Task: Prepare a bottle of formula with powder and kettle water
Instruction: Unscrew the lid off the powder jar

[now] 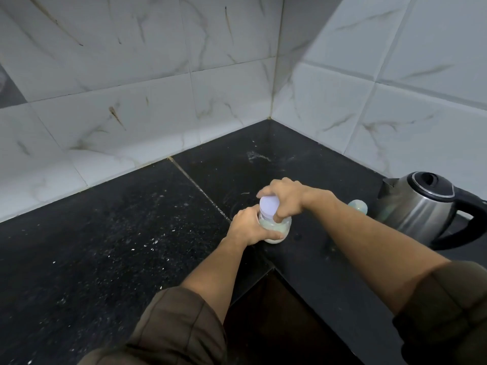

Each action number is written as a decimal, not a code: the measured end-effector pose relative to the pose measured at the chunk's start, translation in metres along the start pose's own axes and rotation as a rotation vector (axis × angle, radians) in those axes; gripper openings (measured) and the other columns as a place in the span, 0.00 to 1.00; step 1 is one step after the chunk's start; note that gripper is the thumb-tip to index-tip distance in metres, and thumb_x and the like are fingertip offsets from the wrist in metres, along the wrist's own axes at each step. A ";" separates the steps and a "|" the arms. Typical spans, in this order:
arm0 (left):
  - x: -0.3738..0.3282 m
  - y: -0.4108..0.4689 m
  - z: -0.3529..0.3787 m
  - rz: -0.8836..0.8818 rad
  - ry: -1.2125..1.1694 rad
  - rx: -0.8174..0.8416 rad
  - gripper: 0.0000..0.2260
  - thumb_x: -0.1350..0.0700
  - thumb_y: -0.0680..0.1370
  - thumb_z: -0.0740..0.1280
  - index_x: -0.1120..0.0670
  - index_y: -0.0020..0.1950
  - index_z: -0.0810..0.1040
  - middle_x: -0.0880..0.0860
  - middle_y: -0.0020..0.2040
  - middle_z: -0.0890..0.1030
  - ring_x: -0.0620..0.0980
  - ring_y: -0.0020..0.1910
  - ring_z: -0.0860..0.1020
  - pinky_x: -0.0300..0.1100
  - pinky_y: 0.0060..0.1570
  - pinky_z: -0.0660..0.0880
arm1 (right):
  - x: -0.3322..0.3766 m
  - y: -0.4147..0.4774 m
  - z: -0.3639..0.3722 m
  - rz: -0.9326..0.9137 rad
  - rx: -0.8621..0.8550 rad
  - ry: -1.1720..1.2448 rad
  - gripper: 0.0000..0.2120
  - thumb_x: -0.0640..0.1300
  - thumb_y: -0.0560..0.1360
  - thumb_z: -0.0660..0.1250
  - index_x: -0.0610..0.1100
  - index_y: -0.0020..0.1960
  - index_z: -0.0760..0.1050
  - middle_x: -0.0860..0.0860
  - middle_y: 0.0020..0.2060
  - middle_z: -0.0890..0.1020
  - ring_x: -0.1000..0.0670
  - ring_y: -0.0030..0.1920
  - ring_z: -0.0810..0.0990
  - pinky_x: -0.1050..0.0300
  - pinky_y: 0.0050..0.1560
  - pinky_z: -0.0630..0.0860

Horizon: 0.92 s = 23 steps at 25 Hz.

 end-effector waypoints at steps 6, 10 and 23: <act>-0.004 -0.001 -0.001 0.036 -0.026 0.003 0.35 0.42 0.59 0.84 0.39 0.65 0.80 0.38 0.53 0.85 0.38 0.55 0.80 0.39 0.58 0.74 | -0.051 0.020 -0.042 0.037 -0.360 0.619 0.32 0.52 0.65 0.82 0.56 0.67 0.76 0.53 0.60 0.80 0.49 0.60 0.80 0.52 0.61 0.77; -0.002 0.001 -0.002 0.020 0.020 0.023 0.37 0.38 0.57 0.83 0.37 0.65 0.79 0.35 0.53 0.84 0.34 0.56 0.80 0.41 0.62 0.76 | -0.076 0.052 -0.015 0.152 -0.311 0.628 0.27 0.56 0.64 0.84 0.46 0.54 0.76 0.51 0.52 0.79 0.48 0.54 0.79 0.53 0.50 0.76; 0.005 0.018 -0.003 0.015 0.170 0.044 0.38 0.31 0.52 0.82 0.41 0.58 0.75 0.38 0.51 0.84 0.40 0.50 0.82 0.48 0.55 0.80 | -0.070 0.129 0.038 0.138 0.004 0.252 0.17 0.54 0.65 0.84 0.50 0.46 0.81 0.49 0.52 0.81 0.45 0.53 0.81 0.48 0.61 0.81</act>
Point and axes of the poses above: each hand's wrist, its own y-axis towards the middle knuckle, its own z-axis out of the palm, x = y × z, the point moved 9 cm from there along y, towards the middle knuckle
